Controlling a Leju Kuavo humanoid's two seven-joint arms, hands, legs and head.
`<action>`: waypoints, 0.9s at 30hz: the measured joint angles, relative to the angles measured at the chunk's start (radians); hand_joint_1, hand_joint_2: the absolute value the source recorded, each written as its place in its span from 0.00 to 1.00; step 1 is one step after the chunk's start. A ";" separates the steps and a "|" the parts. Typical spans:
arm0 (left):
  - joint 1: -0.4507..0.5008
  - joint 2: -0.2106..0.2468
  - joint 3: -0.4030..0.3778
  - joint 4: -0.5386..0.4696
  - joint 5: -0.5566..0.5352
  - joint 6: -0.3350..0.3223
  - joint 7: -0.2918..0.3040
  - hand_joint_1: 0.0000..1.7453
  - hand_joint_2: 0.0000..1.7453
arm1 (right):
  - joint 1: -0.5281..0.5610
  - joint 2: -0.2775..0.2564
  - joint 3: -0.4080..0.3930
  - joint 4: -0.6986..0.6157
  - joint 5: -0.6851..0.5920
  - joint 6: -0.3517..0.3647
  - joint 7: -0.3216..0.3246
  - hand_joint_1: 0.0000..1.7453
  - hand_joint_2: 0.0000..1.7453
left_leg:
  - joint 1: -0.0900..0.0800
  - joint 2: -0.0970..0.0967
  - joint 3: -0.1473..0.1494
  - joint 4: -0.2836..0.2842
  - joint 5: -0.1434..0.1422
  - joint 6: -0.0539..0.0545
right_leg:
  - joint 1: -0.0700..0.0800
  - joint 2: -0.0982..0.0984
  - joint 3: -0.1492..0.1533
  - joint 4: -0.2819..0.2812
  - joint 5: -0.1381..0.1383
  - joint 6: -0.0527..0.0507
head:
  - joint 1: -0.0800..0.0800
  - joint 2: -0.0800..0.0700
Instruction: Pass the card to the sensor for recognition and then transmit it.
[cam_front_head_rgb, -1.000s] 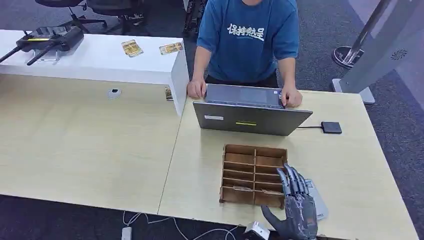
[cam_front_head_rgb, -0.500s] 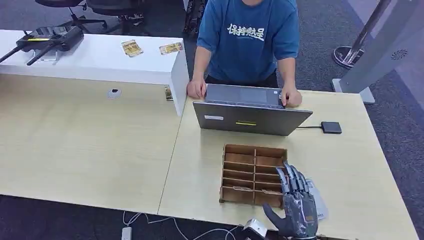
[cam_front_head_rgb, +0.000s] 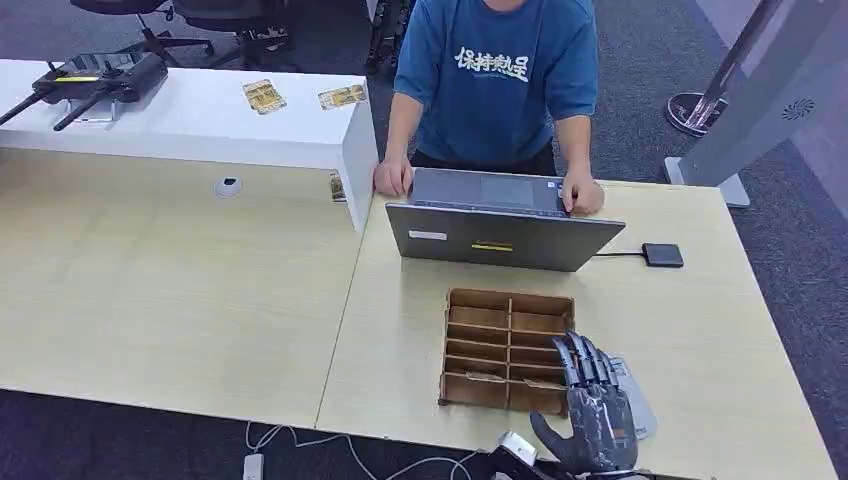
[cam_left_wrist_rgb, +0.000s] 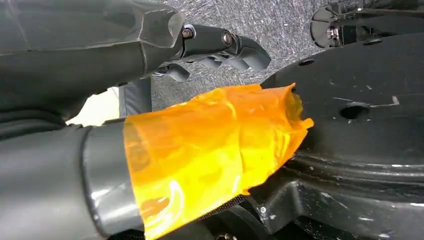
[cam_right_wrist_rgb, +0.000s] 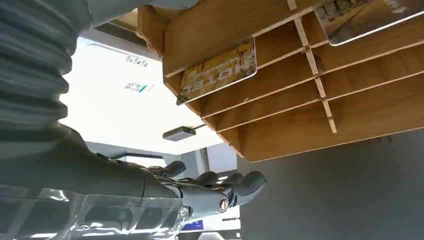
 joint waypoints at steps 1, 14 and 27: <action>0.000 0.000 0.000 0.000 0.000 0.000 0.000 0.00 0.00 | 0.000 0.000 0.000 0.000 0.000 0.000 0.000 0.00 1.00 | 0.000 0.000 0.000 0.000 0.000 0.000 | 0.000 0.000 0.000 0.000 0.000 0.000 | 0.000 0.000; 0.000 -0.001 0.000 0.000 0.012 0.000 0.001 0.00 0.00 | -0.013 -0.026 0.005 -0.005 -0.044 0.091 0.022 0.00 1.00 | 0.000 0.000 0.000 0.000 0.000 0.000 | 0.000 0.000 0.000 0.000 0.000 0.000 | 0.000 0.000; 0.001 -0.002 0.000 0.000 0.015 0.000 0.000 0.00 0.00 | -0.020 -0.032 0.005 -0.002 -0.048 0.055 0.004 0.00 1.00 | 0.000 0.000 0.000 0.000 0.000 0.000 | 0.000 0.000 0.000 0.000 0.000 0.000 | 0.000 0.000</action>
